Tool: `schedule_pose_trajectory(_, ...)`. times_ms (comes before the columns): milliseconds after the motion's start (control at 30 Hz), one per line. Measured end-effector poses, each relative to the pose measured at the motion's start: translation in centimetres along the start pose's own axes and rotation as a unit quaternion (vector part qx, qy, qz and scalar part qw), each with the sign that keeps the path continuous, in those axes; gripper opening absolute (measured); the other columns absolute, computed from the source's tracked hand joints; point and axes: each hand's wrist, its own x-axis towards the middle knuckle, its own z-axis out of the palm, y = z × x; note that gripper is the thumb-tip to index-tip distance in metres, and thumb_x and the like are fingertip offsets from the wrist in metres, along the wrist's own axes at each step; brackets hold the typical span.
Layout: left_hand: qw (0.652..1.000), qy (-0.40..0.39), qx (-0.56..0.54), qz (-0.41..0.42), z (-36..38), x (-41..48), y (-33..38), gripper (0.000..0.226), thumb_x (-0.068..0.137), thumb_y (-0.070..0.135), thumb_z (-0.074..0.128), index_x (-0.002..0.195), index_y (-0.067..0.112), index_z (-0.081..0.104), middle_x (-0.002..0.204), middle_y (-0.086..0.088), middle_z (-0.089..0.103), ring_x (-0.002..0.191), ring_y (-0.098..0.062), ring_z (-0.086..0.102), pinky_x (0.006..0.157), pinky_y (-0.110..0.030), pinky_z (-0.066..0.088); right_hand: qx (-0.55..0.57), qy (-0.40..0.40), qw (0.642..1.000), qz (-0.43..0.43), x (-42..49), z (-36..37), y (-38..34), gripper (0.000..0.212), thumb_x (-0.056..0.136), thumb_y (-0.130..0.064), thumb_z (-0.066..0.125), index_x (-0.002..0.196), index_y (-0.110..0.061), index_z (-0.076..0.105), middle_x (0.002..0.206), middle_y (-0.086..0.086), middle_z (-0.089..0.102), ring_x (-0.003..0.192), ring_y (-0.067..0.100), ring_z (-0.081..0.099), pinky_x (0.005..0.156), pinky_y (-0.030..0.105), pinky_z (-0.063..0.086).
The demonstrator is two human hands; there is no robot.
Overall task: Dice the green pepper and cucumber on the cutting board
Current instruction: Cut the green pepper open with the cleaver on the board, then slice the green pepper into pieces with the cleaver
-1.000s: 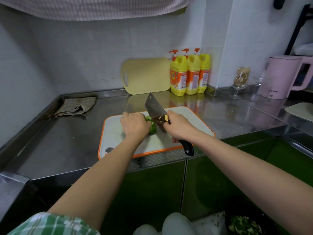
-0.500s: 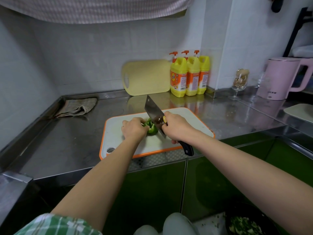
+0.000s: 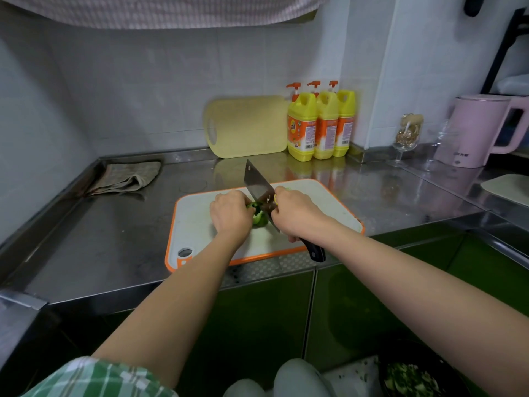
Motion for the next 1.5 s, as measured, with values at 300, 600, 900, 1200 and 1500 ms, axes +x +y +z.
schedule_pose_trajectory(300, 0.999, 0.003, -0.049, -0.008, 0.1, -0.2, 0.1, 0.015, 0.081, 0.025, 0.071, 0.091, 0.014, 0.075, 0.095, -0.013, 0.069, 0.098, -0.035, 0.061, 0.07, -0.032, 0.04, -0.036, -0.026, 0.998, 0.033, 0.7, 0.4, -1.2, 0.034, 0.088, 0.001, 0.057, 0.119, -0.005, 0.046, 0.102, 0.015, 0.064, 0.089, 0.034, 0.068, 0.068, 0.04, 0.058)
schedule_pose_trajectory(600, 0.999, 0.012, -0.046, 0.026, 0.5, -0.2, 0.0, 0.013, 0.081, 0.023, 0.072, 0.085, 0.012, 0.074, 0.085, -0.014, 0.07, 0.089, -0.035, 0.062, 0.07, -0.036, 0.045, -0.033, -0.031, 0.998, 0.044, 1.3, 1.3, -0.8, 0.023, 0.093, -0.004, 0.051, 0.115, -0.007, 0.045, 0.079, 0.009, 0.053, 0.058, 0.024, 0.063, 0.044, 0.028, 0.049)
schedule_pose_trajectory(900, 0.997, 0.015, -0.058, 0.044, 0.8, -0.2, -0.3, 0.015, 0.08, 0.022, 0.073, 0.089, 0.01, 0.076, 0.089, -0.012, 0.072, 0.091, -0.033, 0.063, 0.077, -0.038, 0.048, -0.05, -0.045, 0.997, 0.031, 1.6, 2.6, -0.4, 0.03, 0.093, -0.012, 0.052, 0.122, -0.005, 0.048, 0.108, 0.014, 0.062, 0.097, 0.031, 0.061, 0.069, 0.033, 0.043)
schedule_pose_trajectory(1200, 0.994, -0.002, -0.11, 0.0, 0.5, 0.5, -1.3, 0.012, 0.079, 0.022, 0.074, 0.087, 0.014, 0.075, 0.088, -0.007, 0.072, 0.09, -0.029, 0.064, 0.077, -0.032, 0.046, -0.101, -0.131, 0.986, 0.02, 2.7, 1.4, 0.0, 0.016, 0.084, 0.004, 0.059, 0.099, 0.001, 0.063, 0.061, 0.011, 0.063, 0.061, 0.026, 0.068, 0.061, 0.035, 0.059)
schedule_pose_trajectory(1500, 0.999, -0.033, 0.017, -0.019, 0.0, 0.2, -3.7, 0.031, 0.093, 0.035, 0.049, 0.117, 0.023, 0.065, 0.12, -0.01, 0.061, 0.117, -0.032, 0.041, 0.09, -0.04, 0.032, 0.223, -0.016, 0.975, -0.022, 2.1, 0.5, 2.2, 0.01, 0.094, -0.004, 0.038, 0.091, -0.011, 0.043, 0.063, 0.011, 0.051, 0.042, 0.021, 0.054, 0.041, 0.025, 0.042)
